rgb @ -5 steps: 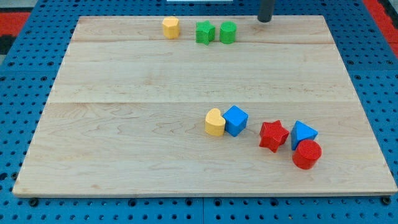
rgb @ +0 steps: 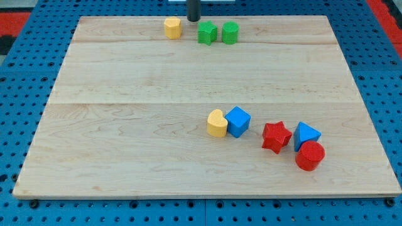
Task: Move the hexagon diagonal top left to the yellow heart
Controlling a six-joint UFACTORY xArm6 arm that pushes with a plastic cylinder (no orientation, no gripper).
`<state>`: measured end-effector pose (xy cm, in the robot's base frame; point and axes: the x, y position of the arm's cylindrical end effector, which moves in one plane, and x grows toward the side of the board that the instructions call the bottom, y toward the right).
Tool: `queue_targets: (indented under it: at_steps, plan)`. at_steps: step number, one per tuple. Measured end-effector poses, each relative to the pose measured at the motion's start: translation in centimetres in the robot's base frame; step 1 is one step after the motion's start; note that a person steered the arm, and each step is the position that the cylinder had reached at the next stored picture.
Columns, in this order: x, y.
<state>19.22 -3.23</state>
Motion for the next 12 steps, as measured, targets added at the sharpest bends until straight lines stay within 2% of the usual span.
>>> queue_targets:
  at_steps: [1, 3, 4, 5, 7, 9, 10, 11, 12]
  plan:
    - [0.0, -0.8]
    - [7.7, -4.0]
    - [4.7, -5.5]
    - [3.6, -9.0]
    - [12.6, -5.5]
    - [17.4, 6.7]
    - [18.5, 9.3]
    - [21.4, 9.4]
    - [20.8, 6.2]
